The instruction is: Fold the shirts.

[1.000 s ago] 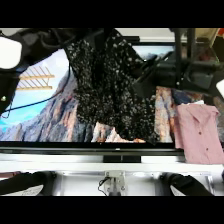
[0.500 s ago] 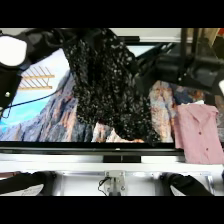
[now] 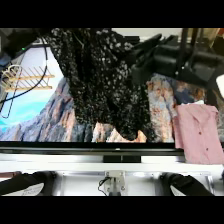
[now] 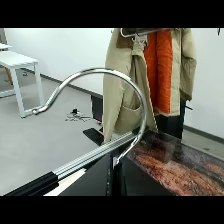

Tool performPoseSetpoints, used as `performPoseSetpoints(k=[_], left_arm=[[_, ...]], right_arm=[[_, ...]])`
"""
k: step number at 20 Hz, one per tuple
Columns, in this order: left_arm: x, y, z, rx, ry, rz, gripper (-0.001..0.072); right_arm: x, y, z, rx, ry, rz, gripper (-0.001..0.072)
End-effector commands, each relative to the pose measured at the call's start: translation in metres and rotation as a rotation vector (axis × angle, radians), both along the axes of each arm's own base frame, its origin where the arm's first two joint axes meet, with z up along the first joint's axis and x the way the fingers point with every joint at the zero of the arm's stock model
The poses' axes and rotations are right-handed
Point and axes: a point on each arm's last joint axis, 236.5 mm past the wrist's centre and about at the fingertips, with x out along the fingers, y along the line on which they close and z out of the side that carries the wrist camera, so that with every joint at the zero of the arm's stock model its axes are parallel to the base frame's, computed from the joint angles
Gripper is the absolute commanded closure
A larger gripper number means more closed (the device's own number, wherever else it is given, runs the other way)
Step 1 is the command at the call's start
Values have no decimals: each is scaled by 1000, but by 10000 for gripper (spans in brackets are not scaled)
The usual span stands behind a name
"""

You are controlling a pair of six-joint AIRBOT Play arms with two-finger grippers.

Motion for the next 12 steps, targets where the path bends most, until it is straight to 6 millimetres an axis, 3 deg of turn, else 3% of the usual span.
performPoseSetpoints(k=[1,2,3,6,7,8,9,12], left_arm=[[-2,4,5,-38,24,-1,659],[-2,4,5,-60,46,-5,658],[-1,4,4,-83,73,-10,658],[0,3,0,-92,96,-16,650],[2,6,0,-92,96,-10,549],[4,10,0,-91,94,1,282],[7,16,2,-93,91,13,95],[12,42,11,-101,71,64,72]], right_arm=[[8,8,-8,-2,7,19,354],[8,12,-9,-2,2,36,572],[10,16,-9,4,-11,51,649],[13,22,6,42,-74,68,653],[15,21,12,61,-86,57,655],[17,19,16,72,-101,45,656],[19,18,19,82,-111,36,655],[23,15,24,98,-124,12,656]])
